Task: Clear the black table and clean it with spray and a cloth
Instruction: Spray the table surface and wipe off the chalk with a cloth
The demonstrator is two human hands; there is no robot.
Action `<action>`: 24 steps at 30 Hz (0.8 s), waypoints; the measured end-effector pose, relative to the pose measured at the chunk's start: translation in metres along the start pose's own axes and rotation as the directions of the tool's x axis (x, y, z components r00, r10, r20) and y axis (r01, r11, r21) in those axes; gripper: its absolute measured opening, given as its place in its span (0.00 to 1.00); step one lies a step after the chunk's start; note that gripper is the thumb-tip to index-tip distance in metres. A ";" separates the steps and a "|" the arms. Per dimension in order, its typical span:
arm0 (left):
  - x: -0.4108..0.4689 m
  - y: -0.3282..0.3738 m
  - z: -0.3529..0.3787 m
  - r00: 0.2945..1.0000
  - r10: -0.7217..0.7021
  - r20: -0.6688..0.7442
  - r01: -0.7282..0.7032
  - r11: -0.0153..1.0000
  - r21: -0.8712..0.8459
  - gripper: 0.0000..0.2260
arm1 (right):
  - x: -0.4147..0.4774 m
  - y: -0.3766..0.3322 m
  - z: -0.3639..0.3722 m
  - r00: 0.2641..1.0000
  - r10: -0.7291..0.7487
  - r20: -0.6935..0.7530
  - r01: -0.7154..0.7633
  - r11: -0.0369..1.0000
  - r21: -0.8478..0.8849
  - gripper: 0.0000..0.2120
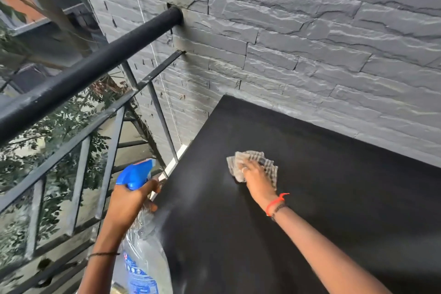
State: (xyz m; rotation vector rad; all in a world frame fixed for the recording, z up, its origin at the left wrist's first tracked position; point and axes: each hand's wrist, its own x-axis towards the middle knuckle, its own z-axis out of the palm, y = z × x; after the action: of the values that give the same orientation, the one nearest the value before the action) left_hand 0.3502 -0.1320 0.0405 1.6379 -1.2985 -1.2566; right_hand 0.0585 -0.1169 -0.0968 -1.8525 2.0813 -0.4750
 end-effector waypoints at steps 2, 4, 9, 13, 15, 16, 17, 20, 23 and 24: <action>-0.005 -0.005 -0.008 1.000 -0.021 -0.012 0.020 1.000 -0.017 0.01 | -0.018 -0.040 0.019 0.997 -0.073 -0.006 0.072 0.997 -0.020 0.17; -0.013 -0.010 -0.018 1.000 -0.024 -0.007 0.024 1.000 -0.008 0.04 | -0.054 -0.069 0.042 0.990 -0.135 0.034 0.137 0.988 -0.065 0.19; -0.028 -0.020 -0.036 1.000 -0.010 0.000 0.010 1.000 -0.003 0.08 | -0.173 -0.093 0.082 0.946 -0.319 0.061 0.325 0.927 -0.190 0.18; -0.046 -0.029 -0.050 1.000 -0.005 0.014 0.005 1.000 0.003 0.04 | -0.244 -0.059 0.064 0.944 -0.321 -0.076 0.301 0.932 -0.201 0.23; -0.054 -0.033 -0.056 1.000 0.003 0.025 -0.003 1.000 0.008 0.01 | -0.245 -0.031 0.048 0.962 -0.261 -0.085 0.240 0.950 -0.200 0.21; -0.059 -0.035 -0.060 1.000 0.008 0.027 -0.009 1.000 0.018 0.01 | -0.237 -0.017 0.043 0.973 -0.217 -0.072 0.203 0.964 -0.173 0.20; -0.062 -0.037 -0.062 1.000 0.008 0.031 -0.009 1.000 0.023 0.02 | -0.224 -0.004 0.040 0.987 -0.154 -0.054 0.147 0.981 -0.124 0.18; -0.079 -0.043 -0.071 1.000 -0.002 0.031 0.001 1.000 0.024 0.01 | -0.177 -0.005 0.043 0.999 -0.010 -0.034 0.008 0.999 -0.051 0.18; -0.095 -0.051 -0.080 1.000 -0.013 0.007 0.012 0.999 0.042 0.04 | -0.140 -0.066 0.050 0.997 -0.027 -0.072 0.028 0.999 0.015 0.16; -0.097 -0.054 -0.082 1.000 -0.014 0.008 0.013 0.999 0.039 0.04 | -0.136 -0.089 0.053 0.994 -0.068 -0.087 0.072 0.997 0.039 0.14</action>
State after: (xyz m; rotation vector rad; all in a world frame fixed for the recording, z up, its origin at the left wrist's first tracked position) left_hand 0.4418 -0.0279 0.0407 1.6726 -1.3267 -1.2550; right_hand 0.1763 0.0070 -0.1034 -1.9178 2.0490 -0.6204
